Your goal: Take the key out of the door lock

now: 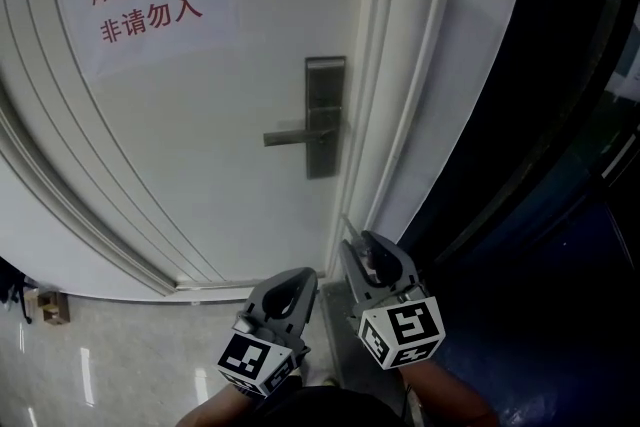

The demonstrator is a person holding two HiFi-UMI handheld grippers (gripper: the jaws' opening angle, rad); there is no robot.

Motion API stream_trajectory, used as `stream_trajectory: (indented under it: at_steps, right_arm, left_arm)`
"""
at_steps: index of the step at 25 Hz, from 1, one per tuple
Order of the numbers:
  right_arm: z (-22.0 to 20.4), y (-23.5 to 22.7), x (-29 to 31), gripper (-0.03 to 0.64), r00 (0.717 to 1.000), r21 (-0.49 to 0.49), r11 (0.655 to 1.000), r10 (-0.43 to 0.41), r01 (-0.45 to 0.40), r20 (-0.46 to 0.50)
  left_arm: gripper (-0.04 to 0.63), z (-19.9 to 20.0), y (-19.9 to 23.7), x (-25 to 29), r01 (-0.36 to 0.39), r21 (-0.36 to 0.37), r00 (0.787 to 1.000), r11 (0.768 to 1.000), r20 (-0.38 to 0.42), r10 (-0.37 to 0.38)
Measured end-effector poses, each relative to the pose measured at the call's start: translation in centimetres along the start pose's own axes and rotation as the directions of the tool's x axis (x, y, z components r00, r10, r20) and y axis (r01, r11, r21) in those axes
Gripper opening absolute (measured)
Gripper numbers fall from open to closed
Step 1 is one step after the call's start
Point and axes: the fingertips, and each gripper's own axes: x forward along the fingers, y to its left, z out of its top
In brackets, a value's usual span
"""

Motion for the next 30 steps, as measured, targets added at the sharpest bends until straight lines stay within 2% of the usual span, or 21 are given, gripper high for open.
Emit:
stream_trajectory:
  at_steps: [16, 30]
  right_arm:
    - [-0.8, 1.4, -4.7, 0.135, 1.000, -0.002, 1.000, 0.001, -0.001, -0.007]
    - [-0.4, 1.8, -5.2, 0.135, 1.000, 0.006, 1.000, 0.010, -0.010, 0.007]
  left_arm:
    - [0.006, 0.8, -4.3, -1.5, 0.020, 0.021, 0.998, 1.000, 0.052, -0.022]
    - [0.006, 1.0, -4.8, -1.9, 0.010, 0.026, 0.999, 1.000, 0.050, -0.011]
